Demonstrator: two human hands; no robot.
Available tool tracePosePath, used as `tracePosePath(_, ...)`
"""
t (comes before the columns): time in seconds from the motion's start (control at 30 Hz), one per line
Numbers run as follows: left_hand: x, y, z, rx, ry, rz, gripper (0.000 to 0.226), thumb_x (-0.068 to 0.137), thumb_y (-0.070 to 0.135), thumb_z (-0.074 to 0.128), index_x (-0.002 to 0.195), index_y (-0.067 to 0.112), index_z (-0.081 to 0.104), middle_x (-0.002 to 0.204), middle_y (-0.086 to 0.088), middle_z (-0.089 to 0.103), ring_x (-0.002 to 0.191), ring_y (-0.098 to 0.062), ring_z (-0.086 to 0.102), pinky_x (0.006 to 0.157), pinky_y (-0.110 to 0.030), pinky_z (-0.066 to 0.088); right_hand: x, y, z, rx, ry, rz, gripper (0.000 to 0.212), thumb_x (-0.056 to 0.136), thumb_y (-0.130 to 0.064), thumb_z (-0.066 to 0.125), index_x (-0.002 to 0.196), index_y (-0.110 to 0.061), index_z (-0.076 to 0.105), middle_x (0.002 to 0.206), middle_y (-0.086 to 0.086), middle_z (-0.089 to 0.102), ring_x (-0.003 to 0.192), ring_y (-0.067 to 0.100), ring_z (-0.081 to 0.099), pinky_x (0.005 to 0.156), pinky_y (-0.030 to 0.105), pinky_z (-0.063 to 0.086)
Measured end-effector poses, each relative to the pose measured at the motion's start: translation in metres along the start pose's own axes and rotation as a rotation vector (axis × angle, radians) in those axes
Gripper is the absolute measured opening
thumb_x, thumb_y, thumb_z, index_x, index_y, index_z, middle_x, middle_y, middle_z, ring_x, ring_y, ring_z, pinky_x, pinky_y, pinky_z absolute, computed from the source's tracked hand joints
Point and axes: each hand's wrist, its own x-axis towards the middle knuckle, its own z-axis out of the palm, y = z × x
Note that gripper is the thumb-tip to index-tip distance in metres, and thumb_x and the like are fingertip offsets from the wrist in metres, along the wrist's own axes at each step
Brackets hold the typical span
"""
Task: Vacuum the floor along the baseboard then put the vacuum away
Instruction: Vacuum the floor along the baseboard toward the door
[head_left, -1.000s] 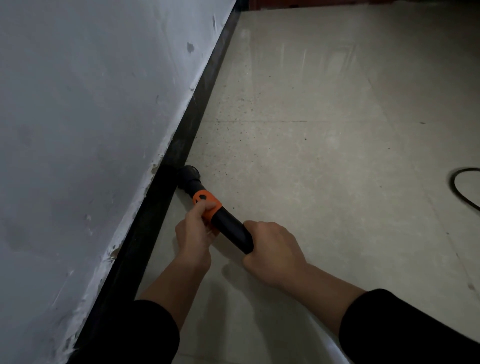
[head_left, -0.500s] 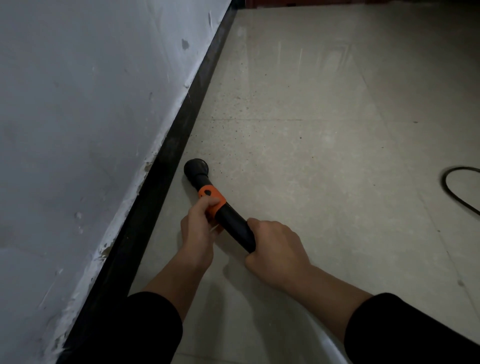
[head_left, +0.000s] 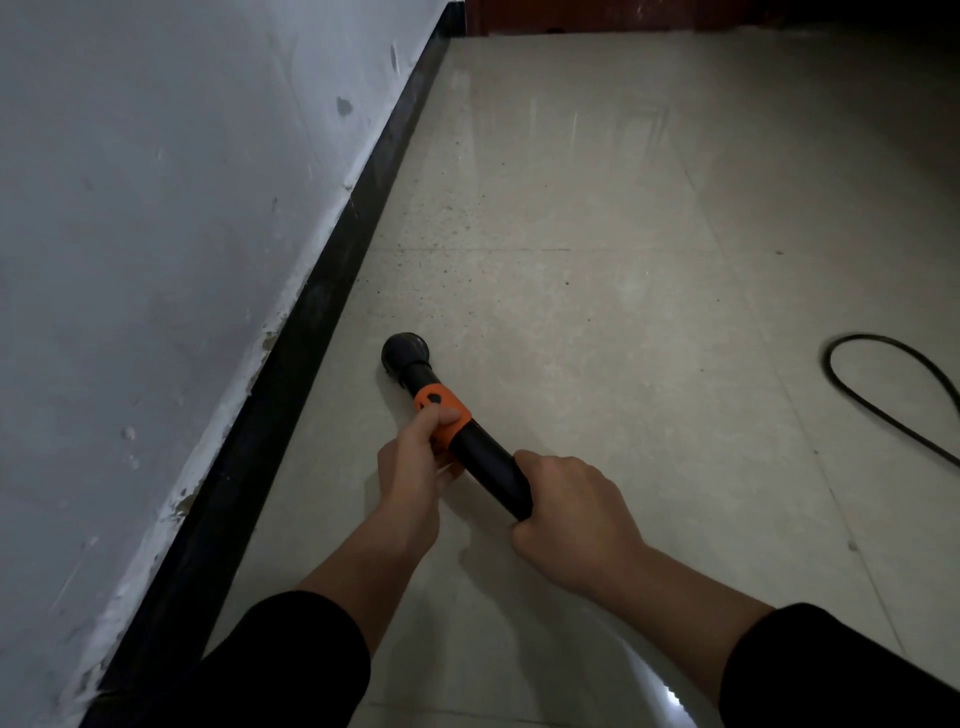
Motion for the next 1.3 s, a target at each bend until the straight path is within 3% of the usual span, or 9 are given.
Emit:
tracePosePath(0.43,-0.033,-0.014,0.004,0.055,-0.035,-0.035,0.013,0.077,0.011,0.068,0.089,0.012,0.062,0.103,-0.019,0.067,0.097,-0.032,0.067,0.081,-0.038,0.056,-0.036,0.014,0.0,0.016,-0.033,0.016,0.014,0.076,-0.013,0.055,0.086,-0.018,0.046,0.073,-0.005,0.047,0.064,0.014,0.047,0.049,0.021,0.03)
tracePosePath(0.7,-0.054,-0.022,0.0,0.097,-0.062,-0.028,0.012,0.079,0.012,0.069,0.089,0.012,0.062,0.099,-0.018,0.069,0.093,-0.029,0.068,0.08,-0.036,0.055,-0.054,0.023,-0.004,0.045,-0.063,0.018,0.024,0.072,-0.01,0.054,0.068,-0.023,0.034,0.065,-0.007,0.043,0.059,0.013,0.045,0.047,0.023,0.028)
tracePosePath(1.3,-0.071,-0.034,0.026,0.086,-0.055,-0.068,0.016,0.077,0.014,0.071,0.09,0.012,0.061,0.097,-0.015,0.068,0.092,-0.027,0.068,0.078,-0.035,0.056,-0.073,0.044,-0.019,0.024,-0.031,0.048,0.025,0.071,-0.012,0.054,0.066,-0.023,0.033,0.065,-0.006,0.043,0.059,0.016,0.046,0.046,0.023,0.026)
